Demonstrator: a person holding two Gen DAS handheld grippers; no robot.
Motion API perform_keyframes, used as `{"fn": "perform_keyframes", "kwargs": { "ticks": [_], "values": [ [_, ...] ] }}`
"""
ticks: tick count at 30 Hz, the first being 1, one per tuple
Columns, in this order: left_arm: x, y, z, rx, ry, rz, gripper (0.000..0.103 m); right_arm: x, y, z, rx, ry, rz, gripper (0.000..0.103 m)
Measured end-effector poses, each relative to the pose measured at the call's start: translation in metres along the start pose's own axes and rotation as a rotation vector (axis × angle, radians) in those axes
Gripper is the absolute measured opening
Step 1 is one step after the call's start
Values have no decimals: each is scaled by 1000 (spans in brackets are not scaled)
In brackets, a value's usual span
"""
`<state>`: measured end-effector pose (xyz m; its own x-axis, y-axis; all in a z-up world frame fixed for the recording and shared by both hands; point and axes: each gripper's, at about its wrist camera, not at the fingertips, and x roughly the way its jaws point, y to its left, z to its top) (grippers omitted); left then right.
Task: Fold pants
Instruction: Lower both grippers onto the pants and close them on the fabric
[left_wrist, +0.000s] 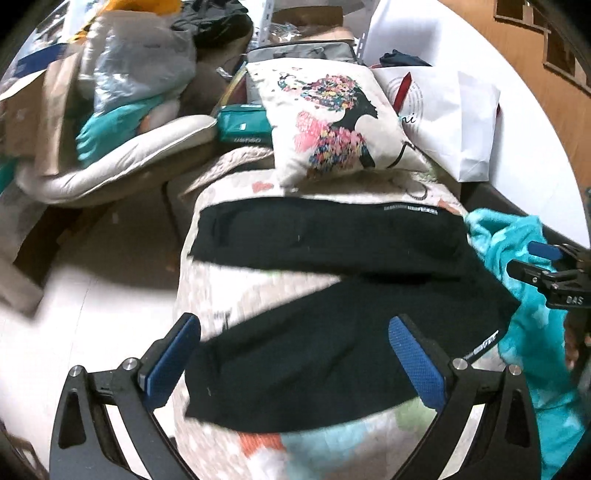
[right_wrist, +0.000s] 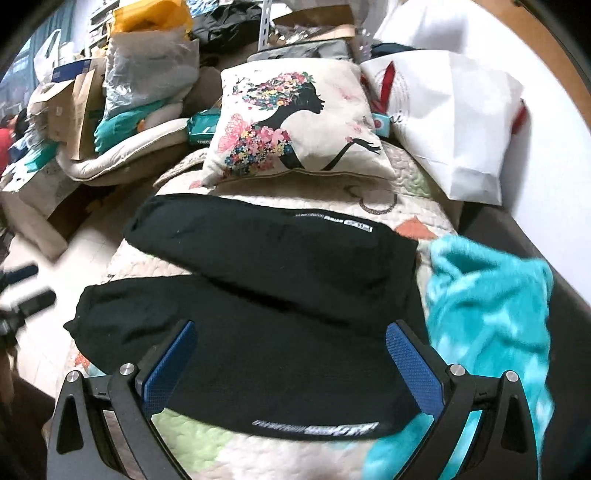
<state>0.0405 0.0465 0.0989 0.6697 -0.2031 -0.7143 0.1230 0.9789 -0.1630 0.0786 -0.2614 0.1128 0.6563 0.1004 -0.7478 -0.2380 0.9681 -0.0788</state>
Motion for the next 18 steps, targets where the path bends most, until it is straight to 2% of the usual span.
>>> {"fn": "perform_keyframes", "kwargs": {
  "ticks": [4,9,18],
  "values": [
    [36,25,29,-11,34,-10,102,38,-38,23,12,35,41,103],
    [107,62,57,-68,114,-18,102,94,-74,50,74,82,67,103],
    [218,105,114,-93,140,54,102,196,-69,117,-15,124,133,103]
  ]
}}
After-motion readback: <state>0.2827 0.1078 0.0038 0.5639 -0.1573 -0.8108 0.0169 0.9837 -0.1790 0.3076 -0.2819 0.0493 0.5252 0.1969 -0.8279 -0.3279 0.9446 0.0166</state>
